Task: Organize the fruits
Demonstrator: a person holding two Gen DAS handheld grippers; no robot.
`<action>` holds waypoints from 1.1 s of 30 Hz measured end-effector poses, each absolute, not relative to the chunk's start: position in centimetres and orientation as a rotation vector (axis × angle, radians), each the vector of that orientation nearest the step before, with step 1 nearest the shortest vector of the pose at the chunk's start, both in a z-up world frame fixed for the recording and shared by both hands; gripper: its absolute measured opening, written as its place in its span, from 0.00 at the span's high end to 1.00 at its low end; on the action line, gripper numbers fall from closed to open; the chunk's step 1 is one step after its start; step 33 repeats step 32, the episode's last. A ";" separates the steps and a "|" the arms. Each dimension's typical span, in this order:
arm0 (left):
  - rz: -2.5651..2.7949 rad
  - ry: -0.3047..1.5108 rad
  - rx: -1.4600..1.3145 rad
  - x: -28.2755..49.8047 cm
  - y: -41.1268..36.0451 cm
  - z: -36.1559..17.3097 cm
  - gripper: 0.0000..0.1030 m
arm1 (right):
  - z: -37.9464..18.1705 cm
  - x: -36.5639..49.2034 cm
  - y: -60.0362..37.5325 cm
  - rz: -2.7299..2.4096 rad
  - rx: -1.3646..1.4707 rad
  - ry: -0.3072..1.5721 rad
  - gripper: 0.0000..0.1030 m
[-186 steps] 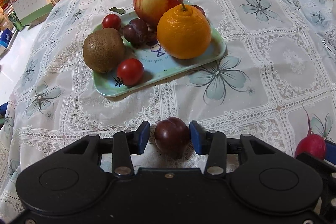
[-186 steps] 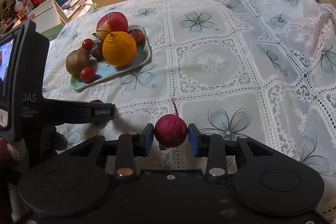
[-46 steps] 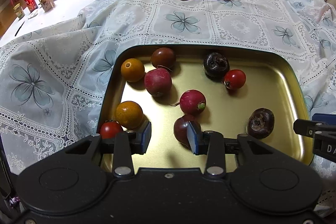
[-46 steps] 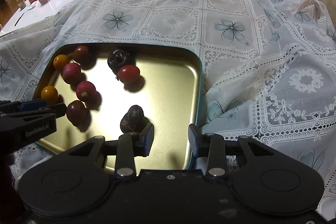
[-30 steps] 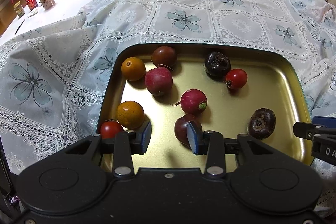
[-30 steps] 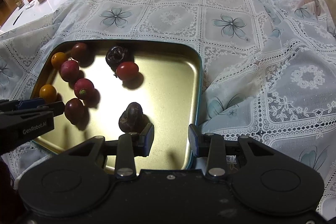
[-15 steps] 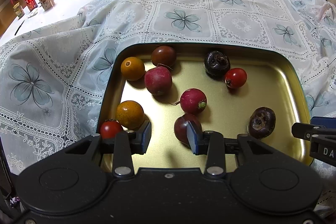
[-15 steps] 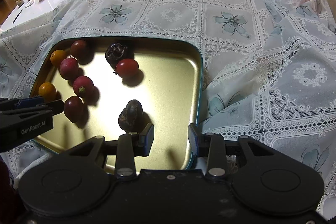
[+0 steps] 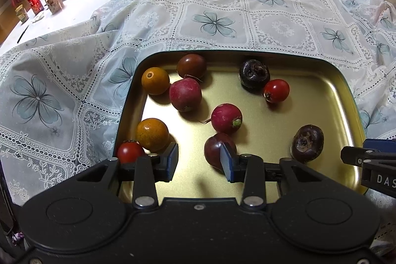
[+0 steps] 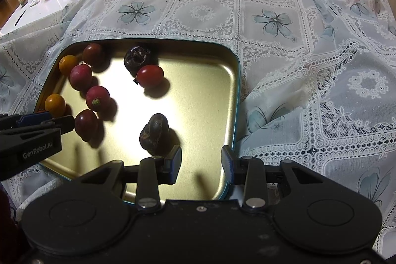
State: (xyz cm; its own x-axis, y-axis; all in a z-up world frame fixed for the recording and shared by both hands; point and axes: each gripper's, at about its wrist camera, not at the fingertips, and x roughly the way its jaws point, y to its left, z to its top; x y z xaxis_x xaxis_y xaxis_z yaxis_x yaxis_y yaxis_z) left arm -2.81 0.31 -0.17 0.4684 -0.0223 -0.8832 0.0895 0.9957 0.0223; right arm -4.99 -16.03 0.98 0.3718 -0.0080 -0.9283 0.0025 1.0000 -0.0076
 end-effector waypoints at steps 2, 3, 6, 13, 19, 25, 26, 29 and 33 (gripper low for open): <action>-0.068 1.082 0.067 -2.8 0.3 -0.2 0.54 | 0.9 -5.0 -16.0 -0.007 -0.005 1.192 0.64; -0.068 1.082 0.067 -2.8 0.3 -0.2 0.54 | 0.9 -5.0 -16.0 -0.007 -0.005 1.192 0.64; -0.068 1.082 0.066 -2.8 0.3 -0.2 0.54 | 0.9 -5.0 -16.1 -0.007 -0.003 1.192 0.64; -0.069 1.081 0.066 -2.8 0.4 -0.2 0.54 | 0.8 -5.0 -16.1 -0.006 -0.003 1.198 0.64; -0.068 1.079 0.065 -2.8 0.4 -0.1 0.54 | 0.8 -5.0 -16.1 -0.006 -0.004 1.202 0.64; -0.070 1.079 0.066 -2.9 0.3 -0.1 0.54 | 0.7 -4.9 -16.1 -0.005 -0.003 1.208 0.64; -0.070 1.078 0.066 -2.9 0.3 -0.1 0.54 | 0.7 -4.9 -16.0 -0.005 -0.004 1.208 0.64; -0.069 1.075 0.068 -2.9 0.3 -0.1 0.54 | 0.6 -4.9 -16.0 -0.006 -0.003 1.210 0.64; -0.074 1.063 0.076 -3.0 0.1 0.0 0.54 | 0.6 -4.9 -16.0 -0.005 -0.002 1.214 0.64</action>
